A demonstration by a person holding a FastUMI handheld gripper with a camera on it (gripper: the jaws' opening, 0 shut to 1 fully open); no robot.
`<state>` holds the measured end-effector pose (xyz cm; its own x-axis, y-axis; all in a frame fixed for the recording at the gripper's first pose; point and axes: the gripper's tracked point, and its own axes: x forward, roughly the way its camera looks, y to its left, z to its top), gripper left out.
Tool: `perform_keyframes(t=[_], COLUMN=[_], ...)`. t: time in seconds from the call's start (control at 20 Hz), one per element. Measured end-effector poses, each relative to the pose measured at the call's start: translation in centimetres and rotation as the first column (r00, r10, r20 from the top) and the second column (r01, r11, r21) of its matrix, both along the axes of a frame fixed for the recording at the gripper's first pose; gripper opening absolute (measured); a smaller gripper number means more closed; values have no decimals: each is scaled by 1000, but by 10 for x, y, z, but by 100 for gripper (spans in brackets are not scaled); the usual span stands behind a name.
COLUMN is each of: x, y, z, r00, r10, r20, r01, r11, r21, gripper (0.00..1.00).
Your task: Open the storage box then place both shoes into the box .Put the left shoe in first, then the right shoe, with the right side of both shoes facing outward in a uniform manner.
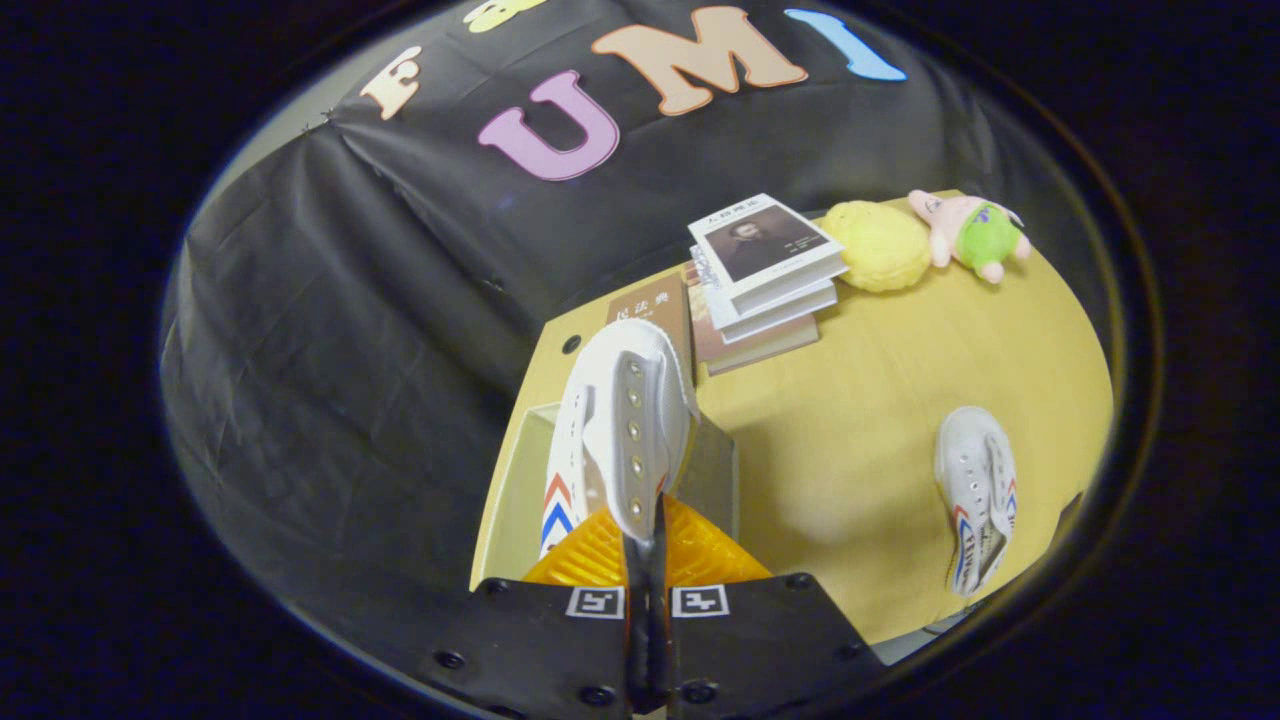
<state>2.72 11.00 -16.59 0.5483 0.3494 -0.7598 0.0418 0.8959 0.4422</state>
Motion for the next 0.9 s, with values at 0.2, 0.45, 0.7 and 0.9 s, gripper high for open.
perform_keyframes(t=[0.2,0.45,0.7,0.9], x=[-3,-8,-11,-16], y=[43,81,96,111], z=[-18,-50,-87,-110], r00=[998,993,987,980], r10=[45,72,74,89], r20=[-35,-93,-143,-180], r01=[-45,-75,-88,-112], r11=[999,997,992,986], r21=[-3,-27,-92,-120], gripper=[3,4,4,4])
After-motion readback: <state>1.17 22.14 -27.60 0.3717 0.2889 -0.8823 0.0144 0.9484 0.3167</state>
